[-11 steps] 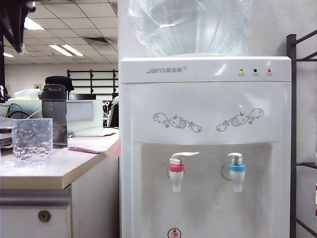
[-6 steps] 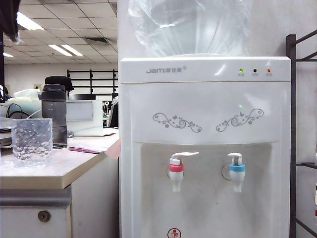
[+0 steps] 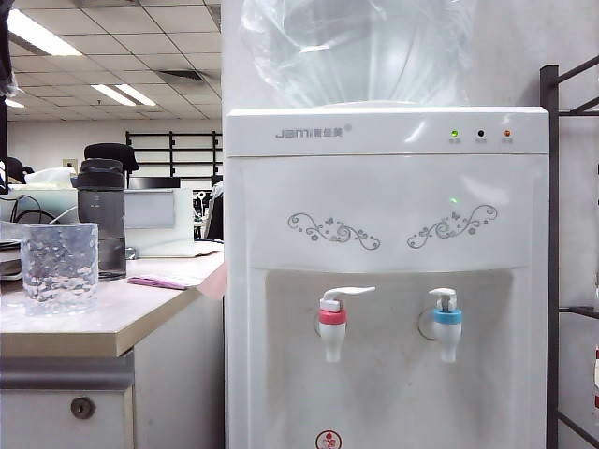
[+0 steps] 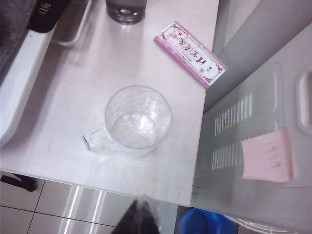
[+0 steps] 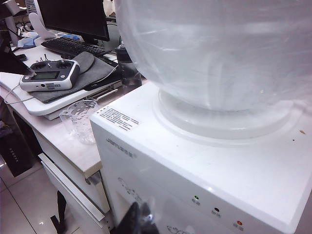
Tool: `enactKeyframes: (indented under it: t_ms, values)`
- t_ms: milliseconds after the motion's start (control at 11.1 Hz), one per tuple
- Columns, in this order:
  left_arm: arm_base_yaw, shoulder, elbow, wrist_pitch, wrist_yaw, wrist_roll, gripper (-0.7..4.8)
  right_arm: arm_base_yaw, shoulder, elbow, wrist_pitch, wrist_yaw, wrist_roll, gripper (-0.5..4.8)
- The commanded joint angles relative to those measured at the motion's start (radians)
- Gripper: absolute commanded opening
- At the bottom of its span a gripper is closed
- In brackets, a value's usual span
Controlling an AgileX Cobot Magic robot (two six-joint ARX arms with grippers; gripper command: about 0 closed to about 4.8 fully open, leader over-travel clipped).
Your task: Pick up the plastic mug from the left desk, go to the cold water outlet of the water dispenser, press the vertical switch to get some water, then put the mug back on the desk.
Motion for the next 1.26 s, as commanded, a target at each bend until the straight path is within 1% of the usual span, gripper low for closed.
enactKeyframes:
  t_ms: [90,180,270,359,449,539,629,719,809,899,989,1078,1168,1258]
  values:
    - [0.000,-0.003,-0.006,0.002,-0.022,0.003,-0.06,0.001,-0.003,0.005,-0.010,-0.190,-0.003,-0.05]
    - [0.000,-0.004,-0.027,0.014,-0.021,0.002,-0.06,0.001,-0.011,0.005,-0.037,-0.195,-0.003,-0.05]
    - [-0.001,-0.012,-0.083,0.051,0.000,0.020,-0.06,0.001,-0.023,0.005,-0.061,-0.181,-0.002,-0.05]
    - [-0.001,-0.029,-0.171,0.138,0.043,0.023,-0.05,0.000,-0.032,0.005,-0.064,-0.173,-0.002,-0.05]
    - [0.000,-0.047,-0.236,0.213,0.050,0.024,-0.04,0.000,-0.037,0.005,-0.064,-0.173,-0.001,-0.05]
    - [0.000,-0.114,-0.489,0.486,0.020,0.053,3.50,0.000,-0.038,0.005,-0.064,-0.174,0.000,-0.05]
    - [0.000,-0.112,-0.780,0.867,-0.166,0.046,2.47,0.000,-0.038,0.005,-0.072,-0.174,0.001,-0.05]
    - [0.000,-0.110,-0.855,1.008,-0.263,0.056,3.02,0.000,-0.038,0.005,-0.072,-0.175,0.001,-0.05]
    - [0.000,-0.111,-0.868,1.020,-0.320,0.110,3.33,0.000,-0.037,0.005,-0.072,-0.174,0.001,-0.05]
    - [0.000,-0.085,-0.870,1.120,-0.329,0.046,3.33,0.000,-0.037,0.005,-0.072,-0.174,0.001,-0.05]
    - [0.000,0.122,-0.870,1.381,-0.335,0.050,3.37,0.000,-0.037,0.005,-0.075,-0.177,0.005,-0.05]
    - [0.034,0.253,-0.870,1.510,-0.313,0.053,3.42,0.000,-0.037,0.005,-0.075,-0.176,0.005,-0.05]
    - [0.077,0.295,-0.870,1.544,-0.258,0.053,3.42,0.000,-0.037,0.005,-0.075,-0.175,0.005,-0.05]
    - [0.225,0.341,-0.870,1.631,-0.009,0.181,3.41,0.000,-0.037,0.005,-0.075,-0.174,0.005,-0.05]
